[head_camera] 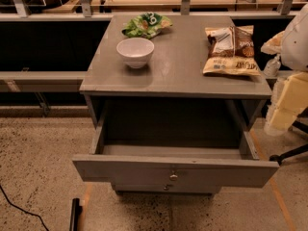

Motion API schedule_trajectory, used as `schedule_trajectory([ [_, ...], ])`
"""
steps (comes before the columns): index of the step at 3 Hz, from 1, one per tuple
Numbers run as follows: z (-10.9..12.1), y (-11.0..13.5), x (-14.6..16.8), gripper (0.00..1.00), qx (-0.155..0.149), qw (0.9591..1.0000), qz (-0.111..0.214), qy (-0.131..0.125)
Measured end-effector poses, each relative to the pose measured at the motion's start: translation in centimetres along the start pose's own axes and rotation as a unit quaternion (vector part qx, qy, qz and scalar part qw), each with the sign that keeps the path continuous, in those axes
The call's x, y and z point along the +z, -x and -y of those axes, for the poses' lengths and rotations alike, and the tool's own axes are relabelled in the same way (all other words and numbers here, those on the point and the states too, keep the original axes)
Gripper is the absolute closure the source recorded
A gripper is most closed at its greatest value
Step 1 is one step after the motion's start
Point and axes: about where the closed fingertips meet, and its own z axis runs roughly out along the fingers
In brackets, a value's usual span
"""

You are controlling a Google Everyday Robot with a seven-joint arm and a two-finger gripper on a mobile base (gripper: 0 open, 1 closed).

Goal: Close top drawer

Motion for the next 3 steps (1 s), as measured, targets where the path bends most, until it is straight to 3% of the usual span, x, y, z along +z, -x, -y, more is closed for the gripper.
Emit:
schedule_trajectory([
  [1, 0.0, 0.0, 0.0, 0.00, 0.000, 1.0000, 0.000, 0.000],
  [2, -0.1, 0.6, 0.6, 0.10, -0.012, 0.9999, 0.009, 0.001],
  [3, -1.1, 1.0, 4.7, 0.26, -0.019, 0.9988, 0.038, 0.023],
])
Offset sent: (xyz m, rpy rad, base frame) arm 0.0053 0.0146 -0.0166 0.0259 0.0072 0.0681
